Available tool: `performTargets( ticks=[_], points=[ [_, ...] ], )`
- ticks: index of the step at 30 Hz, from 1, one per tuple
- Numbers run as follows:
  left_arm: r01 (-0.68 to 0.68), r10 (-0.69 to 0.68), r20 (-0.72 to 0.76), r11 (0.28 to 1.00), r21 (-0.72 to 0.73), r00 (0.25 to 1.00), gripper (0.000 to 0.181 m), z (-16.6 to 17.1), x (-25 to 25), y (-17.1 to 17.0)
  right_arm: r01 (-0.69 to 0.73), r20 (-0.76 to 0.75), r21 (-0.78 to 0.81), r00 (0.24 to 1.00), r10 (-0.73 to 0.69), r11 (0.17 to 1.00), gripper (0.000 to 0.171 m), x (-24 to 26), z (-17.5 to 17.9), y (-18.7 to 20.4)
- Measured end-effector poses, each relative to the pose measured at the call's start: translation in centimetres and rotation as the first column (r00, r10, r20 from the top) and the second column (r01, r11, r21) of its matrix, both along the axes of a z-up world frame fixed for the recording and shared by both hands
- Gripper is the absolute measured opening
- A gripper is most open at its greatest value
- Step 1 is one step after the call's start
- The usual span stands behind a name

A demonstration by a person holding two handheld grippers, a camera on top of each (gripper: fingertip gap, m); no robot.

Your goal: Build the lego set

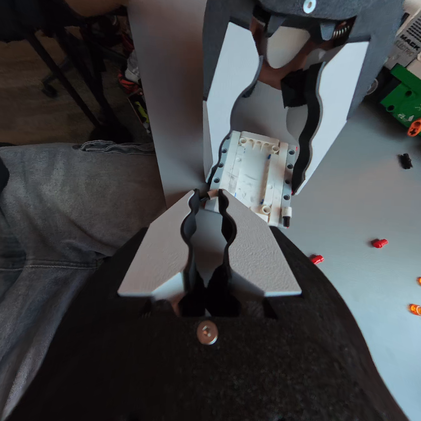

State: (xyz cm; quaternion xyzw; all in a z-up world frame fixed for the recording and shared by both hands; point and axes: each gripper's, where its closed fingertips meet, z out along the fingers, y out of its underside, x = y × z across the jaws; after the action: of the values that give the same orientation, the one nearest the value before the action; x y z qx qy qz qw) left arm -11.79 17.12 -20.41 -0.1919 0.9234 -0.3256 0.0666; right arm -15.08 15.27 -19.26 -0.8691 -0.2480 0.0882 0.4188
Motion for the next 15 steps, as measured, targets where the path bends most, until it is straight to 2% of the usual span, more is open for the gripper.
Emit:
performTargets(
  ticks=[1,4,8,11,15],
  points=[
    [0.031,-0.031,-0.001,1.0,-0.001,1.0,0.075,0.0,-0.1,-0.2,-0.043,0.003,0.0,0.999,0.043,0.999,0.015,-0.2,0.0,-0.1],
    [0.132,-0.132,-0.01,0.991,0.009,0.991,0.075,0.0,-0.4,-0.6,-0.213,0.011,0.005,0.977,0.213,0.977,0.015,-0.8,0.0,-0.4],
    [0.213,-0.212,-0.031,0.975,0.061,0.977,0.075,0.0,-0.4,-0.6,-0.428,0.037,-0.008,0.903,0.428,0.904,0.015,-0.9,0.0,-0.5],
    [0.244,-0.24,-0.045,0.965,0.093,0.97,0.074,0.0,-0.4,-0.3,-0.41,-0.011,-0.025,0.912,0.409,0.912,0.015,-1.0,0.2,-0.1],
    [0.258,-0.255,-0.042,0.962,0.094,0.966,0.074,0.0,-0.6,-0.2,-0.214,-0.158,0.003,0.965,0.211,0.977,0.039,-0.3,2.0,-0.4]
  ],
)
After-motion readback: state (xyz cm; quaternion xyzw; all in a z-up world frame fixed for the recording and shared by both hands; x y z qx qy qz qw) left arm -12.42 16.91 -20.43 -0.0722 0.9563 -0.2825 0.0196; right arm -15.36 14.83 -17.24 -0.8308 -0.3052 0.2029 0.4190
